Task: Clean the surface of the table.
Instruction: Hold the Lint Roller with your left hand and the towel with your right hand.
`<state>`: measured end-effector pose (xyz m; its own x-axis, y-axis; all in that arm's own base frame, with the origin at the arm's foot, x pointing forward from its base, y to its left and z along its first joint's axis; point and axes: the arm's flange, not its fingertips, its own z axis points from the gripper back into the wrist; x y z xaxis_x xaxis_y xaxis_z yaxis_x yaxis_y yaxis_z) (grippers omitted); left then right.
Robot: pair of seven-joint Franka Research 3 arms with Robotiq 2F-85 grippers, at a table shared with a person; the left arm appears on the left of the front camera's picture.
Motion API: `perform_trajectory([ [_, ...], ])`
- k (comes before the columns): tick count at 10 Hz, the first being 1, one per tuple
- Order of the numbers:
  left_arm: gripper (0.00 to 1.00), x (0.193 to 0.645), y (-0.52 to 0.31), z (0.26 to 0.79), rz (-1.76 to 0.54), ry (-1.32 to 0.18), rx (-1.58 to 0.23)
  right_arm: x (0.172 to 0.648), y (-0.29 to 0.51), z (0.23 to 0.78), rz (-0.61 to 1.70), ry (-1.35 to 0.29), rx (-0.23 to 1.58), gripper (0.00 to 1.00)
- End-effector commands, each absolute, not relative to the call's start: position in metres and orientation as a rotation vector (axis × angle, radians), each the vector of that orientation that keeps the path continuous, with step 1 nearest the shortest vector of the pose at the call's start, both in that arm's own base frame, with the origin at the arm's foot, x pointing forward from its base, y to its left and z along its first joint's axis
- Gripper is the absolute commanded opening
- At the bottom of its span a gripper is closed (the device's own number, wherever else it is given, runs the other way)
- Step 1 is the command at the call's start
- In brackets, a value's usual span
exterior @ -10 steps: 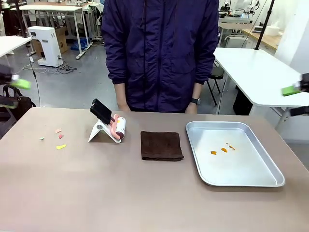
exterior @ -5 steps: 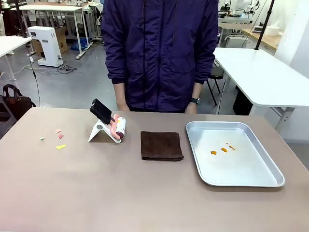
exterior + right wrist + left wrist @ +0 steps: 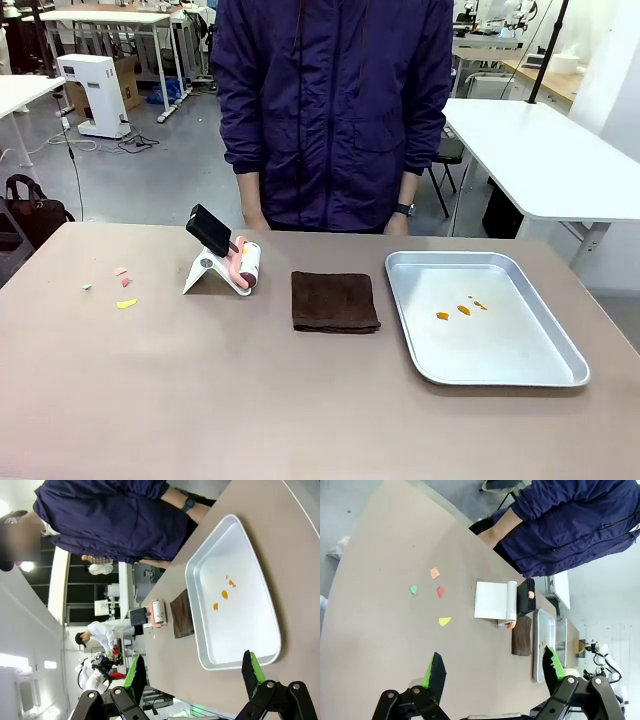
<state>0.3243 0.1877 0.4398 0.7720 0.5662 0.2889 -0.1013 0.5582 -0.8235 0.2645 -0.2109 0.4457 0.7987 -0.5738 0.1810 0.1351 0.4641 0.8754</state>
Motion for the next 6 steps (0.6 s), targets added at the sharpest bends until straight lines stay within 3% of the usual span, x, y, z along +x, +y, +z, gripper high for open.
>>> perform_trajectory([
  [1,1.00,0.321,0.191,0.442,0.396,-0.590,-0.910,0.264,-0.211,0.451,-0.459,-0.502,1.014,1.00],
  [4,1.00,0.334,0.170,0.458,0.363,-0.583,-0.918,0.273,-0.178,0.466,-0.410,-0.531,0.845,1.00],
  [6,1.00,0.370,0.116,0.489,0.244,-0.513,-0.843,0.302,-0.114,0.492,-0.218,-0.522,0.693,1.00],
])
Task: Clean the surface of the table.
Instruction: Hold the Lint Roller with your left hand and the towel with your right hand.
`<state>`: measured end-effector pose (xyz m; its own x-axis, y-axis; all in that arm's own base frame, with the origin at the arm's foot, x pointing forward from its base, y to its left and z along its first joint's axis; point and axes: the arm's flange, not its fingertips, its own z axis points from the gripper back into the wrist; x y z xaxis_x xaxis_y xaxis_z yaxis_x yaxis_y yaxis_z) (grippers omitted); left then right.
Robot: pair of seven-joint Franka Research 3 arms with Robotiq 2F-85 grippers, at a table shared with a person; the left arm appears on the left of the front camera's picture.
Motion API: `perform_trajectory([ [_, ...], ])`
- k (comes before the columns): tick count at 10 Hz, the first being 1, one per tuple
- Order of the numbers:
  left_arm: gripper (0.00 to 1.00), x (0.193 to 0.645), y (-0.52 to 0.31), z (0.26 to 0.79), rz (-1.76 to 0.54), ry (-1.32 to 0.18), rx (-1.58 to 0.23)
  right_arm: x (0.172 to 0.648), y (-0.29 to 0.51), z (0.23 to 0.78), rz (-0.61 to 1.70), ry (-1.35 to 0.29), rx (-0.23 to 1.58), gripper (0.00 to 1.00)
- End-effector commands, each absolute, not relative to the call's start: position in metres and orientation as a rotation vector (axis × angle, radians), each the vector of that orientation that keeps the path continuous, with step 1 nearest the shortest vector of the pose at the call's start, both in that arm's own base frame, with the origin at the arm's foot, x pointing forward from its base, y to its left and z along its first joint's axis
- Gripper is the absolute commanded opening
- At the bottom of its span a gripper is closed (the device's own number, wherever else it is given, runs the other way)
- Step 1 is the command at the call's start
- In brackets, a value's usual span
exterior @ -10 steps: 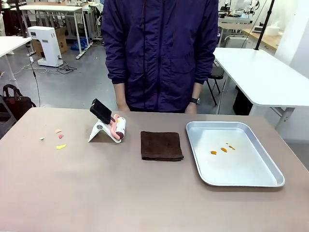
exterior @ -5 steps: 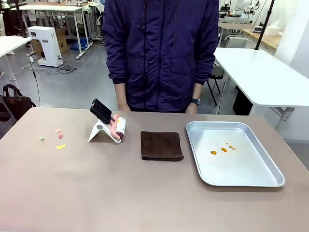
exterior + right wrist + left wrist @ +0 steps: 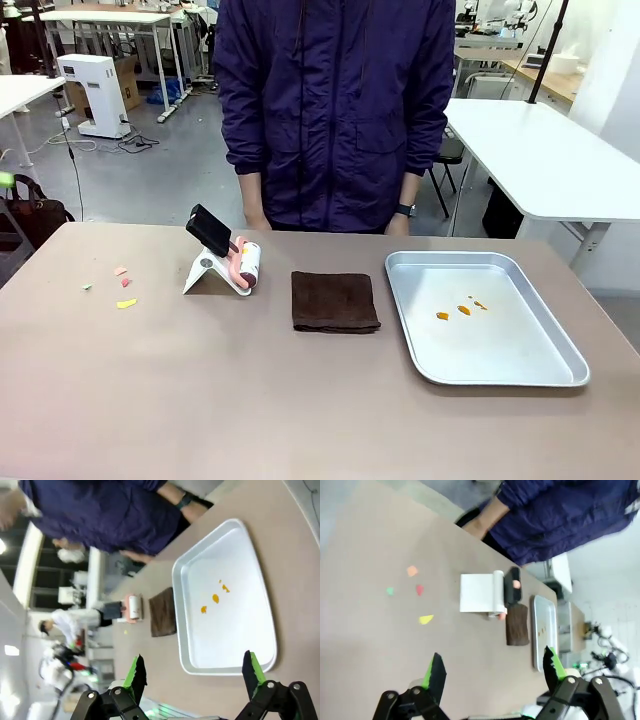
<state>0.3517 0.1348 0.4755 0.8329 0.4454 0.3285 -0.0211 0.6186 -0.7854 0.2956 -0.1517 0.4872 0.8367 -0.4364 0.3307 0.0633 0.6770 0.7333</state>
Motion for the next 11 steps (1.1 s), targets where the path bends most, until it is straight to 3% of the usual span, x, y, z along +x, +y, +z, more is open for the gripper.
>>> perform_trajectory([
  [1,1.00,0.393,0.091,0.497,0.229,-0.479,-0.767,0.322,-0.081,0.498,-0.120,-0.493,0.671,1.00],
  [4,1.00,0.453,0.019,0.493,0.165,-0.333,-0.662,0.372,0.032,0.492,0.100,-0.417,0.508,1.00],
  [7,1.00,0.495,-0.045,0.473,0.112,-0.281,-0.583,0.403,0.138,0.460,0.295,-0.344,0.384,1.00],
  [9,1.00,0.512,-0.061,0.455,0.072,-0.242,-0.564,0.426,0.189,0.427,0.206,-0.208,0.420,1.00],
  [11,1.00,0.523,-0.067,0.433,0.062,-0.195,-0.562,0.435,0.229,0.400,-0.001,-0.171,0.435,1.00],
])
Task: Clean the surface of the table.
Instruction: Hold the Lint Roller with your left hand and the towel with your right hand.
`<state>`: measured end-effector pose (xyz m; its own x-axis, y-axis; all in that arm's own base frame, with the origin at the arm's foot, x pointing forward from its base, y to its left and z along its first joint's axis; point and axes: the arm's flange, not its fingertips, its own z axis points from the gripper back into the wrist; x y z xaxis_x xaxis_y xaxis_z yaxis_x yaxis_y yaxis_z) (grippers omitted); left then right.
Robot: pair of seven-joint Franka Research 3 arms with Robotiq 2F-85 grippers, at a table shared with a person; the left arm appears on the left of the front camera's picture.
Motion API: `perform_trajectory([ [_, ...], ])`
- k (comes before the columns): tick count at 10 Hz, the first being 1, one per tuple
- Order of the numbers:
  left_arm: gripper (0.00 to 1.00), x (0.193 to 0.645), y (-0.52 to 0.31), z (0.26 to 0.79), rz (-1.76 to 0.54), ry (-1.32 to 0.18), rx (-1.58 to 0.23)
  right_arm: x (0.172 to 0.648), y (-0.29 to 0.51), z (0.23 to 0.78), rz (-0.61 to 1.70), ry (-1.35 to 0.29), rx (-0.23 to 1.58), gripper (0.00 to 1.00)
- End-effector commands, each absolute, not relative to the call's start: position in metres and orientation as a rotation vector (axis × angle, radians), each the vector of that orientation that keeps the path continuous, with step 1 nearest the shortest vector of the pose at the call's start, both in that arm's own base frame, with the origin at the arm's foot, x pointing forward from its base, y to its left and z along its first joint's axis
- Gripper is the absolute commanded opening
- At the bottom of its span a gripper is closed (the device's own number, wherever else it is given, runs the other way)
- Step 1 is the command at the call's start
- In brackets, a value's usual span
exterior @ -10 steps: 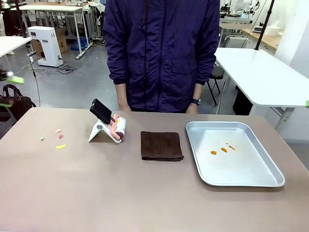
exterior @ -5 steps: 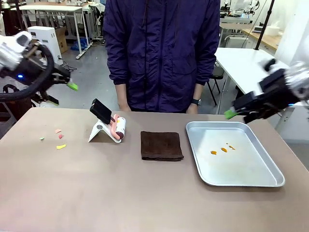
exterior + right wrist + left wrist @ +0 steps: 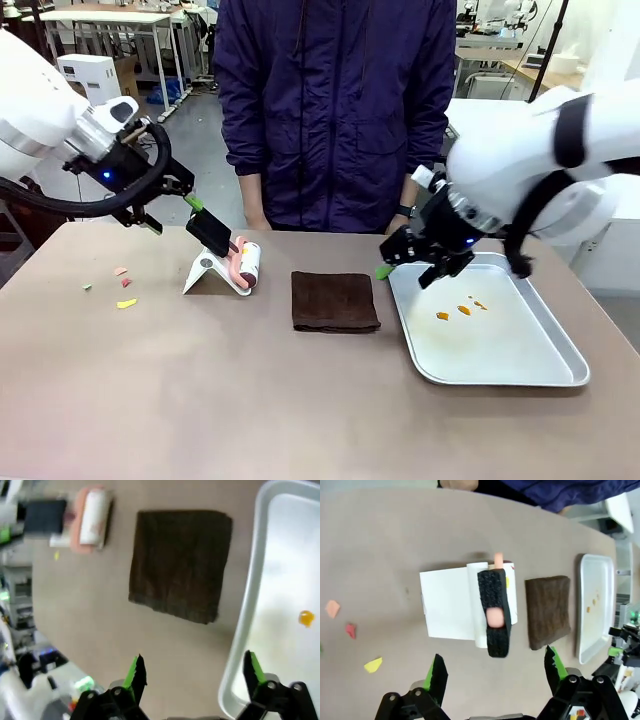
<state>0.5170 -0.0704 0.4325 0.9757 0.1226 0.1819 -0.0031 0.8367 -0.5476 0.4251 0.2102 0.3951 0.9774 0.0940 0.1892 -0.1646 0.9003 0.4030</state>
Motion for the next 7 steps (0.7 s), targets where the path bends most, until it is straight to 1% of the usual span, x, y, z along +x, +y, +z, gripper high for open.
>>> perform_trajectory([
  [1,1.00,0.526,-0.069,0.425,0.054,-0.179,-0.566,0.438,0.244,0.387,-0.107,-0.147,0.418,1.00],
  [2,1.00,0.528,-0.071,0.419,0.033,-0.164,-0.567,0.441,0.256,0.372,-0.151,-0.118,0.413,1.00],
  [4,1.00,0.531,-0.080,0.413,0.016,-0.169,-0.591,0.440,0.270,0.345,-0.117,-0.075,0.343,1.00],
  [5,1.00,0.531,-0.080,0.413,0.006,-0.178,-0.601,0.441,0.269,0.343,-0.123,-0.081,0.336,1.00],
  [6,1.00,0.533,-0.080,0.413,0.025,-0.175,-0.579,0.439,0.262,0.350,-0.082,-0.047,0.329,1.00],
  [7,1.00,0.529,-0.078,0.419,0.023,-0.125,-0.559,0.434,0.261,0.337,-0.123,-0.063,0.368,1.00],
])
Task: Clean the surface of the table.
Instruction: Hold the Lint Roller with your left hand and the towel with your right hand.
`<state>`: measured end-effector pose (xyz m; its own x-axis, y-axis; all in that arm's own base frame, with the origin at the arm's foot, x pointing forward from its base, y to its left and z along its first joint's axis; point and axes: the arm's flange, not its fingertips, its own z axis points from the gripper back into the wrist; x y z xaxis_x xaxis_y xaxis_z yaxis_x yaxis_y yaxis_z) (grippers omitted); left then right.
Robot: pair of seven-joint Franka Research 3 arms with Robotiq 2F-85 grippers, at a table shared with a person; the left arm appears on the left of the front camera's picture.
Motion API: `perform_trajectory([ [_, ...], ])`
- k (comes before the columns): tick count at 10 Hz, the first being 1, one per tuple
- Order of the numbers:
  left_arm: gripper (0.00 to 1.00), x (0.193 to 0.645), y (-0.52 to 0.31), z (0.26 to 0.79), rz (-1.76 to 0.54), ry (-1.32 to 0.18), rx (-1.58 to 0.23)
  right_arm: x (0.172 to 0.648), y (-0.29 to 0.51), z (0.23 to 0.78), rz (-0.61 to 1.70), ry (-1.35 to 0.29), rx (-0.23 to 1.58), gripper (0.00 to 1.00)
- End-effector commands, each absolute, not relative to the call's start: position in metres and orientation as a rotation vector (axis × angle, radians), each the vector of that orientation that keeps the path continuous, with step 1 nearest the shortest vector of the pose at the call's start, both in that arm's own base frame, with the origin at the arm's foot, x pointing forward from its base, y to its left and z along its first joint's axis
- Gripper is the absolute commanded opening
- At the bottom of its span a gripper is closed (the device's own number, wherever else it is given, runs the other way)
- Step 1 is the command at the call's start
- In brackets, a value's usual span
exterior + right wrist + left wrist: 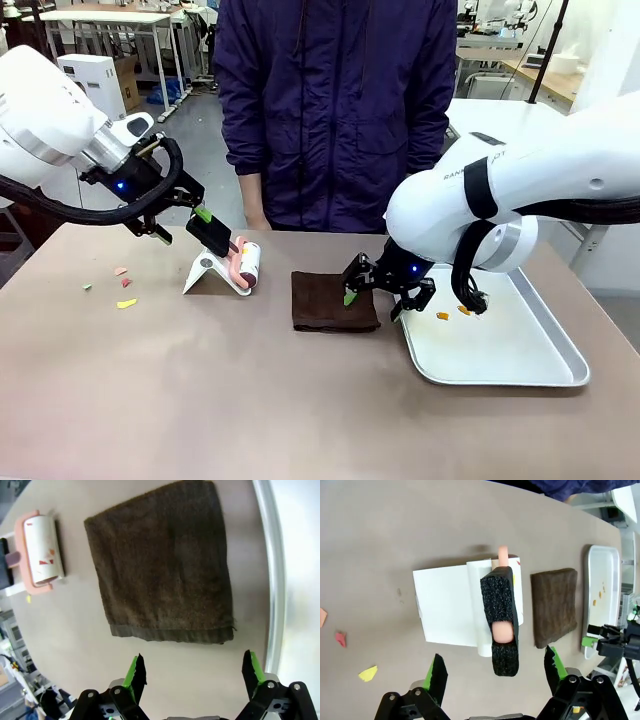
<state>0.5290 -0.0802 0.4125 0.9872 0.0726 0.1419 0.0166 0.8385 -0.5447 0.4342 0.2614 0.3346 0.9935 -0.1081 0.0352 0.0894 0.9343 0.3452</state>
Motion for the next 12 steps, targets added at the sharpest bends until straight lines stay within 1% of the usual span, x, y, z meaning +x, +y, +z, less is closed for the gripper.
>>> perform_trajectory([
  [1,1.00,0.529,-0.080,0.412,0.036,-0.169,-0.580,0.434,0.261,0.337,-0.123,-0.063,0.368,1.00],
  [4,1.00,0.529,-0.080,0.412,0.036,-0.169,-0.580,0.434,0.261,0.335,-0.105,-0.055,0.353,1.00],
  [5,1.00,0.529,-0.080,0.412,0.030,-0.159,-0.575,0.441,0.279,0.342,-0.092,-0.123,0.244,1.00],
  [6,1.00,0.531,-0.084,0.411,0.045,-0.191,-0.618,0.451,0.295,0.345,-0.065,-0.095,0.209,1.00],
  [8,1.00,0.535,-0.084,0.405,0.040,-0.157,-0.661,0.476,0.320,0.342,-0.054,-0.124,0.106,1.00],
  [10,1.00,0.538,-0.085,0.405,0.030,-0.183,-0.707,0.492,0.335,0.333,-0.050,-0.121,0.044,1.00],
  [12,1.00,0.541,-0.089,0.402,0.005,-0.188,-0.727,0.505,0.339,0.322,-0.069,-0.115,0.026,1.00],
])
